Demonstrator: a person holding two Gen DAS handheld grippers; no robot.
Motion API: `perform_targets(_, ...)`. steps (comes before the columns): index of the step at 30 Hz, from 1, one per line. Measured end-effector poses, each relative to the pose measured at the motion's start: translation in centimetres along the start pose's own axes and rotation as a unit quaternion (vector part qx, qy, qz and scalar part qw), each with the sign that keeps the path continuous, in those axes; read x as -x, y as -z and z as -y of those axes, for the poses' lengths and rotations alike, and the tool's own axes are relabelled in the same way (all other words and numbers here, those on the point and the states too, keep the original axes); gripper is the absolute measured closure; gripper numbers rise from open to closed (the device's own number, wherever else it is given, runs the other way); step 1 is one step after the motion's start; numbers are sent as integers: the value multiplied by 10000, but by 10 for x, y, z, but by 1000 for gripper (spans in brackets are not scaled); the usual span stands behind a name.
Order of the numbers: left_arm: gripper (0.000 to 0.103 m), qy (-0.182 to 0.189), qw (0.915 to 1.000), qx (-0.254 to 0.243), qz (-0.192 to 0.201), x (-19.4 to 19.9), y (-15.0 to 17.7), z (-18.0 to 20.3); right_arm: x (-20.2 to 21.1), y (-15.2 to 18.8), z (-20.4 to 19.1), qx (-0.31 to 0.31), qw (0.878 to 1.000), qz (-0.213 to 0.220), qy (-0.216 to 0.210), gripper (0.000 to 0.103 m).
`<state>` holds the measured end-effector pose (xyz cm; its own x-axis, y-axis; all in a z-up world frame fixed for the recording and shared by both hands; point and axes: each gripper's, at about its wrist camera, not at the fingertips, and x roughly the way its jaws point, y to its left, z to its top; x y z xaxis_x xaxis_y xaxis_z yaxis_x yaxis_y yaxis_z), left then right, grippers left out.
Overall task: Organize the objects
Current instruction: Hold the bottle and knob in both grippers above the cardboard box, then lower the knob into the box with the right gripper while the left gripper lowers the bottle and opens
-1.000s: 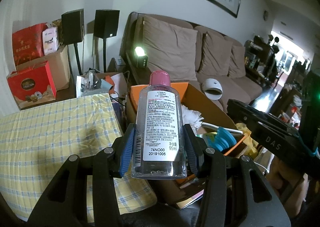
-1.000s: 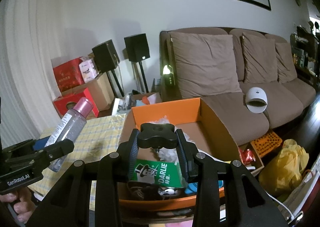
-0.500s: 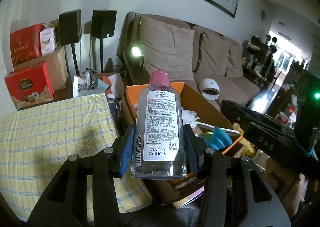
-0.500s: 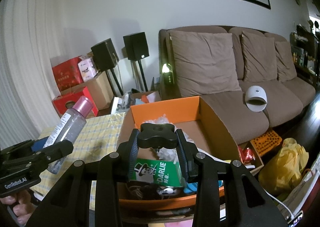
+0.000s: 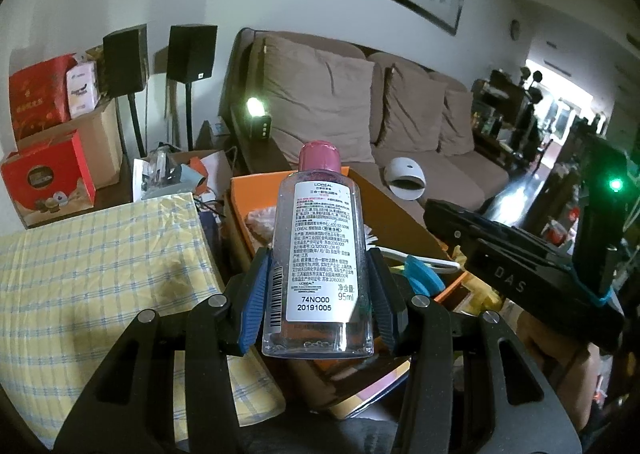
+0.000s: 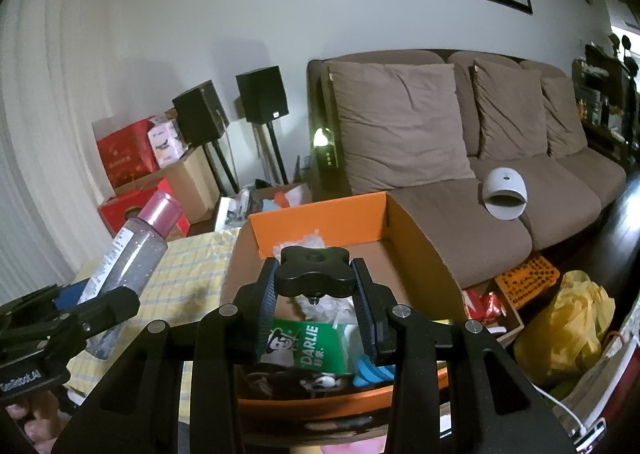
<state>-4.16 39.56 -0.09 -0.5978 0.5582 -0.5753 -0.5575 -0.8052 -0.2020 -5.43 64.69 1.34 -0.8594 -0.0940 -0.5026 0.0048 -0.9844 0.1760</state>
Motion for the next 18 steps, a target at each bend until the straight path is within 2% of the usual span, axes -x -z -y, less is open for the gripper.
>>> perform_targets(10,59,147,9999,-52,62,-1,-2,10,4,-3,23,-257,9995,22,166,67)
perform_targets(12,59,273,9994,-121,177,3,-2,14,4,-3,25,-268,9995,0,168,67)
perform_targets(18,59,281,9993,-163,207,0,-3,23,-2,-2,19,-205,9996,-101,140,67)
